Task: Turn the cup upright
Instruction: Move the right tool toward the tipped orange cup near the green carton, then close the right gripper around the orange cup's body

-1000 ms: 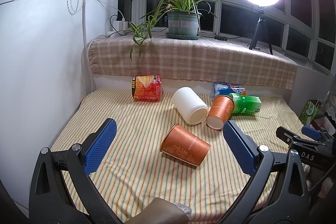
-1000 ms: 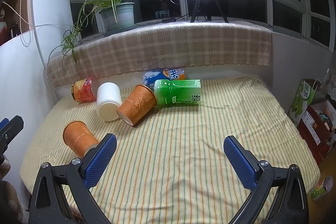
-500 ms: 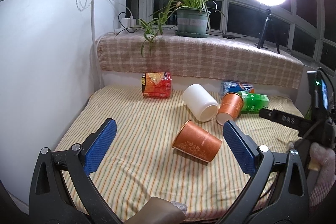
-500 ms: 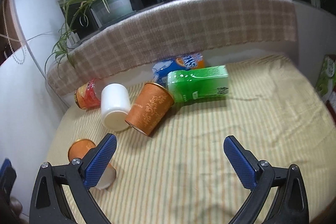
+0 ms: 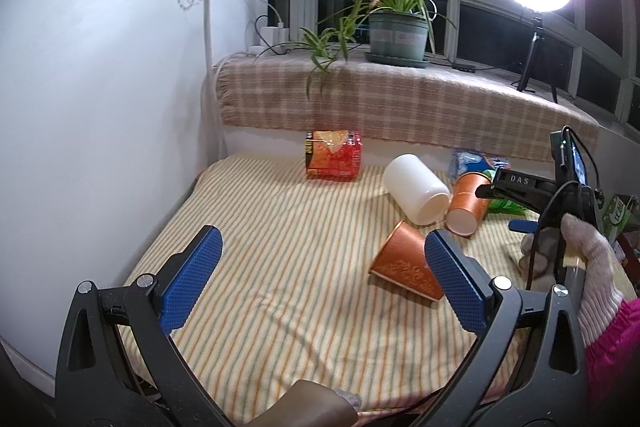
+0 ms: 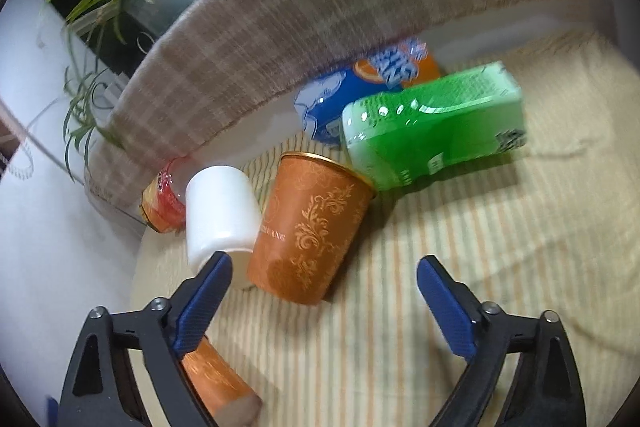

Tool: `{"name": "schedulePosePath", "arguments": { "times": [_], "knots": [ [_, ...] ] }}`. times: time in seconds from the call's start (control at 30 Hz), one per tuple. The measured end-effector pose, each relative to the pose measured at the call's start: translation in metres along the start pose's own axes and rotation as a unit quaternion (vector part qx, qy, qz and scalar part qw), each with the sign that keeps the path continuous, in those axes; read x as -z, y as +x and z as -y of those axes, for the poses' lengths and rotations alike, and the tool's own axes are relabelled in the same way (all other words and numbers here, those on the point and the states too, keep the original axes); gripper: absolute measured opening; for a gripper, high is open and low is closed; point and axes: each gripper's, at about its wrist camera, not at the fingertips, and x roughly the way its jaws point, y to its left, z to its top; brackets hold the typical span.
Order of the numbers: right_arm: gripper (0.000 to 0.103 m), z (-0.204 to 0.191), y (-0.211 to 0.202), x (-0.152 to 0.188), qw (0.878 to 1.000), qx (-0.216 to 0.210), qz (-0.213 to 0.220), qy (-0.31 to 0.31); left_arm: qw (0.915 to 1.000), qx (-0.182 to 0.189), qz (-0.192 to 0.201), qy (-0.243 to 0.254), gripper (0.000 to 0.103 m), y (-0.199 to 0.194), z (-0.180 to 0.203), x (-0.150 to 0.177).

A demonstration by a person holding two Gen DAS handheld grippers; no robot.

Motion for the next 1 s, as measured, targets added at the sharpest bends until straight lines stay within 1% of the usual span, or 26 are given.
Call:
{"name": "schedulePosePath", "arguments": {
  "times": [0.17,0.37,0.47,0.53,0.63,0.83,1.0],
  "knots": [
    [0.089,0.004,0.018,-0.008,0.999,-0.023,-0.018,0.043,1.0000,-0.007,-0.001,-0.004,0.103,0.000,-0.007,0.000],
    [0.083,0.004,0.034,-0.013,0.996,-0.037,-0.038,0.067,1.0000,-0.008,-0.002,-0.004,0.103,0.000,-0.011,0.000],
    [0.078,0.005,0.041,-0.015,0.996,-0.040,-0.046,0.072,0.9999,-0.009,-0.003,-0.005,0.103,-0.001,-0.012,0.001],
    [0.070,0.007,0.044,-0.015,0.995,-0.043,-0.052,0.075,0.9999,-0.008,-0.003,-0.006,0.103,-0.001,-0.013,0.001],
    [0.065,0.008,0.045,-0.014,0.995,-0.051,-0.057,0.071,0.9999,-0.009,-0.002,-0.005,0.103,-0.001,-0.013,0.001],
    [0.065,0.005,0.039,-0.013,0.995,-0.054,-0.059,0.055,1.0000,-0.006,-0.002,-0.004,0.103,0.000,-0.013,0.001],
    [0.064,0.009,0.028,-0.008,0.994,-0.070,-0.065,0.048,1.0000,-0.004,-0.002,-0.001,0.103,0.001,-0.010,0.001]
  ]
}}
